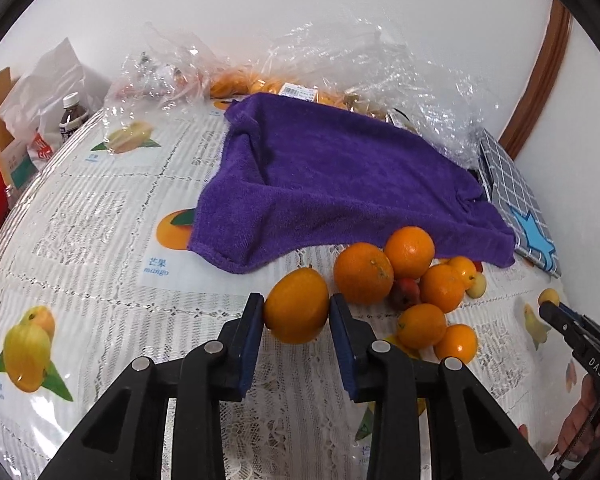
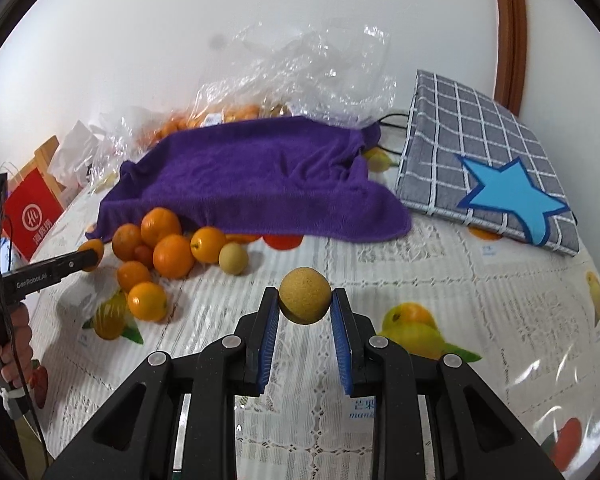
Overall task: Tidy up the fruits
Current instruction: 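Lift and carry both held fruits over the purple towel, then lower right tool's fruit onto the towel and open while left tool releases its orange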
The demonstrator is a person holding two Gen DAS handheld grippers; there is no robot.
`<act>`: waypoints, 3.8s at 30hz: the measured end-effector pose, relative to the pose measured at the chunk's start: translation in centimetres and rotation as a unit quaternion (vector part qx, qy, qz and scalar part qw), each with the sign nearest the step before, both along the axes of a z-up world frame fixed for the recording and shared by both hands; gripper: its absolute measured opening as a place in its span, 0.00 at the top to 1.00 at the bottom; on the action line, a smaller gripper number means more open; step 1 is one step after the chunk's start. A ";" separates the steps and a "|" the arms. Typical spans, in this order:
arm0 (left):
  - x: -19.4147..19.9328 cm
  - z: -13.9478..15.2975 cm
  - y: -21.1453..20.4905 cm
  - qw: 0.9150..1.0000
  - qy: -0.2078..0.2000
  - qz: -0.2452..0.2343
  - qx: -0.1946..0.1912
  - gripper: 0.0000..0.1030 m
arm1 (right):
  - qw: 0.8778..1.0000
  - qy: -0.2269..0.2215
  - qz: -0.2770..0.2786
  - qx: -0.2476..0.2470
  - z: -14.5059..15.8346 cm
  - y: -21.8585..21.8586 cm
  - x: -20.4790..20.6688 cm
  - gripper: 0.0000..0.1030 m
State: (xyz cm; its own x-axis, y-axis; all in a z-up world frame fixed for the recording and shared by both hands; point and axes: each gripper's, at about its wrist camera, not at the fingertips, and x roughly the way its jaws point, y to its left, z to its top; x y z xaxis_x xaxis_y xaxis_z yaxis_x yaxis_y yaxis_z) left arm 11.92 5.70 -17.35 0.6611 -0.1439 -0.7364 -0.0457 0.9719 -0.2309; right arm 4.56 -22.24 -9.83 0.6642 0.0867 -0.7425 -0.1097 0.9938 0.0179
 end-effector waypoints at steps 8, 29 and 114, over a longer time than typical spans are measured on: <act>-0.1 2.3 0.4 1.000 -0.020 0.001 -0.010 0.69 | 1.000 -0.018 0.019 -0.006 1.5 1.2 -0.1 0.74; 2.3 6.7 0.2 0.999 -0.046 0.005 -0.002 0.69 | 0.998 -0.062 0.026 0.002 5.3 2.5 2.8 0.74; 20.4 0.1 -2.7 0.998 0.060 -0.020 -0.004 0.67 | 1.000 0.020 -0.010 -0.004 -2.6 1.5 19.7 0.39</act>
